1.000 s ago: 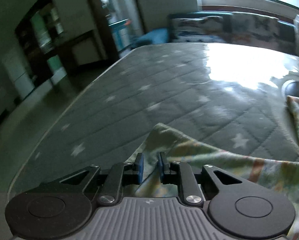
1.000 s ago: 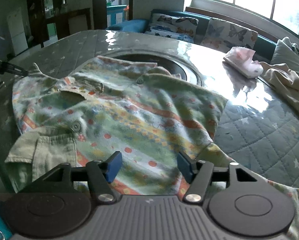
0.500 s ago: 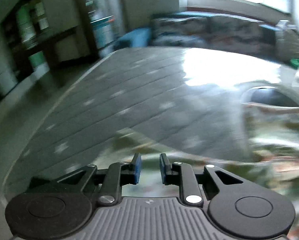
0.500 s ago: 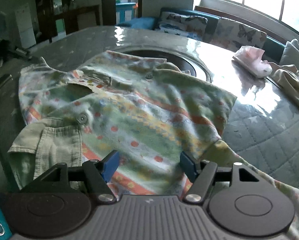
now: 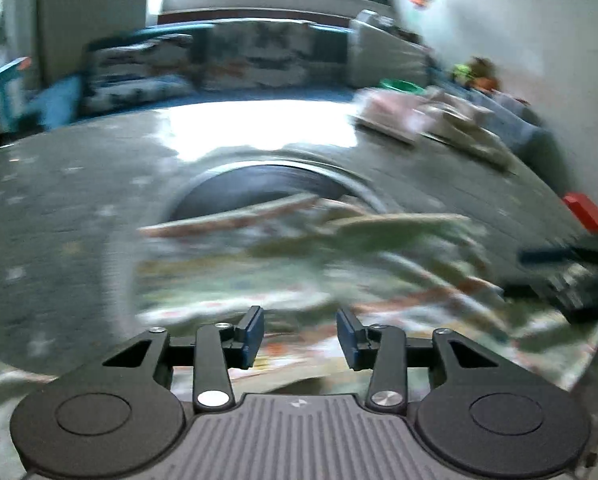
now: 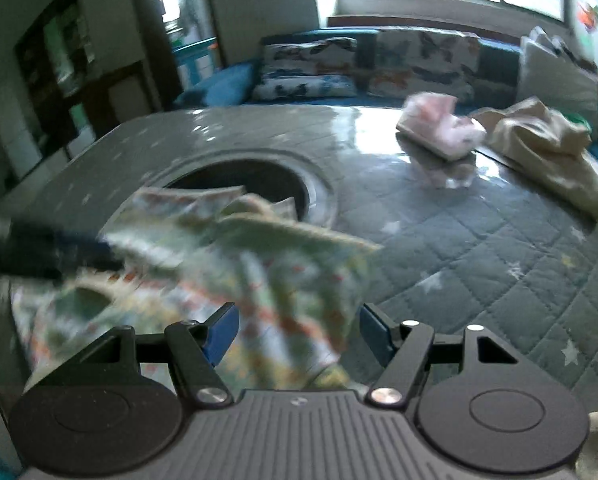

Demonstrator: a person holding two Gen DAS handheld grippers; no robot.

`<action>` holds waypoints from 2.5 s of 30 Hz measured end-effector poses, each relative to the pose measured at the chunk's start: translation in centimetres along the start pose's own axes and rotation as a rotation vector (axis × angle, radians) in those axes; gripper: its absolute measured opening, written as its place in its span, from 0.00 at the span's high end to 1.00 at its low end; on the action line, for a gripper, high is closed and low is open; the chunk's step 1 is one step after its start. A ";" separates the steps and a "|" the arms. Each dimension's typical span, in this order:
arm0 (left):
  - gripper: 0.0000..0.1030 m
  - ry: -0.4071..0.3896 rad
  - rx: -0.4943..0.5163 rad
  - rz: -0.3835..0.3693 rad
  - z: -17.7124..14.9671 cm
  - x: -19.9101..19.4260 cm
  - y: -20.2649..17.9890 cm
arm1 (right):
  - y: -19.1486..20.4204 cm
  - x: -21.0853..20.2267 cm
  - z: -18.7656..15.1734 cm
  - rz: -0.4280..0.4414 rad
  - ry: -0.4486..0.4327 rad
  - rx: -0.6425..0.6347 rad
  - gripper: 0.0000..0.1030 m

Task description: Fold clothes

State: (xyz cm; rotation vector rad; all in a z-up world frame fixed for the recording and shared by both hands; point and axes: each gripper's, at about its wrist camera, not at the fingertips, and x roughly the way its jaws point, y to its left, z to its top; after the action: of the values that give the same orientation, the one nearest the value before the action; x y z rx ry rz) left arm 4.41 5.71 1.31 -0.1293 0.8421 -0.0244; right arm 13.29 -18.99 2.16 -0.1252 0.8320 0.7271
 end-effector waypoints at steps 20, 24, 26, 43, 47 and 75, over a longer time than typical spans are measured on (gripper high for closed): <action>0.39 0.105 0.113 -0.138 -0.5 3.8 -2.6 | -7.7 7.5 3.1 0.332 0.042 0.414 0.33; 0.38 0.113 0.096 -0.158 -0.2 3.9 -2.2 | -6.5 7.0 3.6 0.408 -0.007 0.355 0.33; 0.38 0.113 0.073 -0.163 0.1 3.8 -1.6 | -5.0 6.3 3.8 0.443 -0.025 0.272 0.33; 0.45 -0.029 -0.005 -0.095 5.2 2.6 1.5 | 4.2 6.4 0.2 0.442 0.087 -0.106 0.33; 0.55 -0.007 0.026 -0.143 6.1 5.5 -0.5 | 5.8 5.9 -0.4 0.402 0.070 -0.188 0.33; 0.58 0.020 -0.010 -0.173 4.3 6.2 -0.3 | 0.9 4.3 2.3 0.046 0.076 -0.149 0.90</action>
State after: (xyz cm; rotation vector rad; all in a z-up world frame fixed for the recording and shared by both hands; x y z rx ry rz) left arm 11.72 5.39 -0.40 -0.2117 0.8490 -0.1840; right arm 16.15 -15.17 0.83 -0.2694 0.8554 0.8317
